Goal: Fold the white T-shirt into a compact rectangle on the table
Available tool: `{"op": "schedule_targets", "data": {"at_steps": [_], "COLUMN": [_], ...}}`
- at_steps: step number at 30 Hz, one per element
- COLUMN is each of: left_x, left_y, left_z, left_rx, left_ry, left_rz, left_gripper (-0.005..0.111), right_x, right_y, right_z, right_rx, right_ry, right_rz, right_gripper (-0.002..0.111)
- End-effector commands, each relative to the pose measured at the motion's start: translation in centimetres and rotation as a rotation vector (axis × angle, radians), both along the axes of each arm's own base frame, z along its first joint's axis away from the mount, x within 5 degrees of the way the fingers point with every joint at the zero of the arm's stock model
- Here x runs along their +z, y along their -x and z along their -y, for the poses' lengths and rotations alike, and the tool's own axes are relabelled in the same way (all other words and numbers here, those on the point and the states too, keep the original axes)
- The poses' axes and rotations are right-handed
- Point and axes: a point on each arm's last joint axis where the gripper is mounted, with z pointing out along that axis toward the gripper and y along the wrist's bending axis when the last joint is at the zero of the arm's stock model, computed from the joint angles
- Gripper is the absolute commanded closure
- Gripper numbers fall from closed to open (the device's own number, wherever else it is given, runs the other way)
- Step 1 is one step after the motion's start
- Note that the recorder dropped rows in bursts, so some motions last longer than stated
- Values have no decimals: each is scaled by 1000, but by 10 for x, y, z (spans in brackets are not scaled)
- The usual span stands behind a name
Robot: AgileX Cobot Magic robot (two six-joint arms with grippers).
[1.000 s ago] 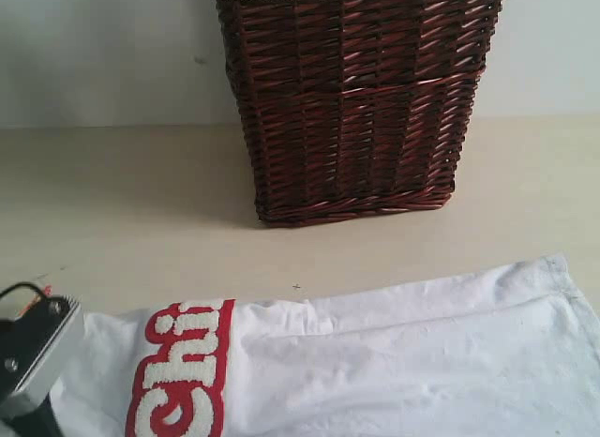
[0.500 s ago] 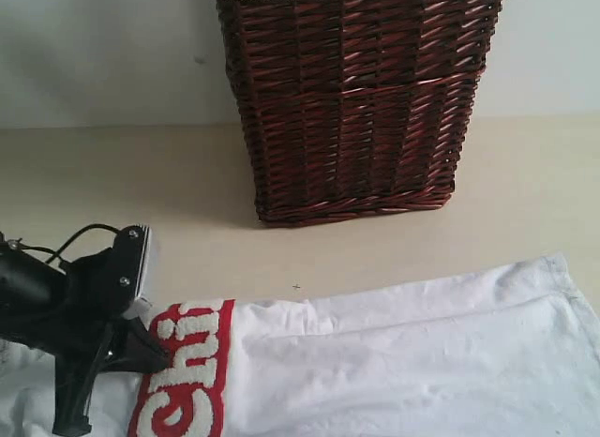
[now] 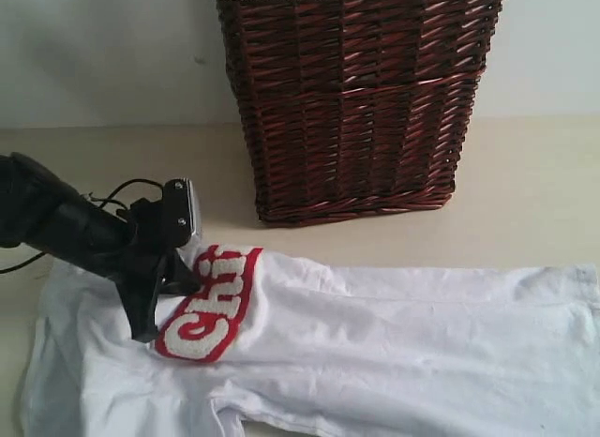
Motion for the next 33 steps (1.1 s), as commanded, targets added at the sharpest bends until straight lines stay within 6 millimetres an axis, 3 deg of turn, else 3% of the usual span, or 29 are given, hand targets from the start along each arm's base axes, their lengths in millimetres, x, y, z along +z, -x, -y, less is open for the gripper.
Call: {"op": "schedule_targets", "data": {"at_steps": [1,6,10,13,17,20,26,29,33], "left_x": [-7,14,58,95,123,115,72,59,39], "left_y": [-17,-19,-19,-13,21,55,108,132,146], "left_z": [0,1,0,-6,-16,-23,-40,-40,-35], "left_rx": [45,102,177,227,104,-47,-100,-152,-228], "left_ry": [-26,20,93,178,298,266,96,66,-33], "left_rz": [42,69,141,171,-111,-382,-584,-576,-394], "left_gripper": [107,107,101,89,66,58,58,58,58], "right_x": [0,0,0,0,0,0,0,0,0], "right_y": [0,0,0,0,0,0,0,0,0], "right_z": [0,0,0,0,0,0,0,0,0], "right_rx": [-1,-1,-1,-1,-1,-1,-1,-1,-1], "right_ry": [1,1,1,1,1,1,1,1,1], "right_rz": [16,16,16,16,16,16,16,16,16], "right_gripper": [108,108,108,108,108,108,108,108,108]}}
